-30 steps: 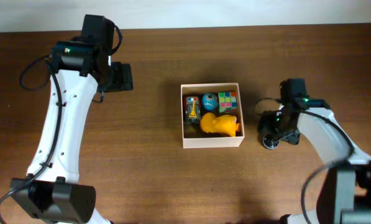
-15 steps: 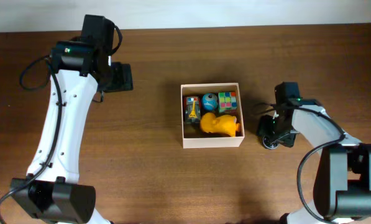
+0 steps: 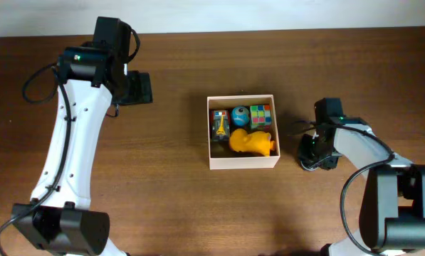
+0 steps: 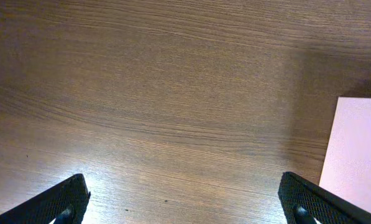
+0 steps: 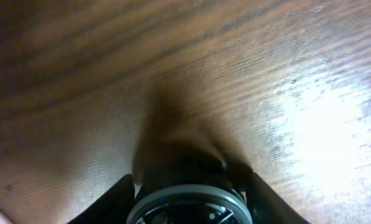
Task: Pack container
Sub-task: 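Carry the black puck into the box and release it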
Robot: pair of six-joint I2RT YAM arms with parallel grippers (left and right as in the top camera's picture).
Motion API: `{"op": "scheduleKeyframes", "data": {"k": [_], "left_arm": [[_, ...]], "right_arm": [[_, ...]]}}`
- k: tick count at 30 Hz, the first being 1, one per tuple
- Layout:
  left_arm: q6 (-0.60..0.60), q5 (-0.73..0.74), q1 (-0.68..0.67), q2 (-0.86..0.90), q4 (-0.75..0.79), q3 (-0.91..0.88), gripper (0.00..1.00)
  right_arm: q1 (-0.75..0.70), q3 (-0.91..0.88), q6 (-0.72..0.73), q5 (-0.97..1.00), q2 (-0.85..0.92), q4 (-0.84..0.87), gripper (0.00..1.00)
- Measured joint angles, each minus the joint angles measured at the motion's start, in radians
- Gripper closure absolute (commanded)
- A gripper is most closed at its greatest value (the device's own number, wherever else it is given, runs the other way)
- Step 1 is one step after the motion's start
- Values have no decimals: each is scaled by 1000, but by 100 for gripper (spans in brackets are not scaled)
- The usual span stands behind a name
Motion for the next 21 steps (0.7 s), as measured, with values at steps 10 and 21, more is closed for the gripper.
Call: {"op": "scheduleKeyframes", "data": {"k": [10, 21], "left_arm": [[0, 0, 0, 0, 0, 0, 1], [0, 0, 0, 0, 0, 0, 1]], "right_arm": [[11, 154, -1, -15, -203, -176, 62], [308, 246, -1, -61, -416, -43, 61]]}}
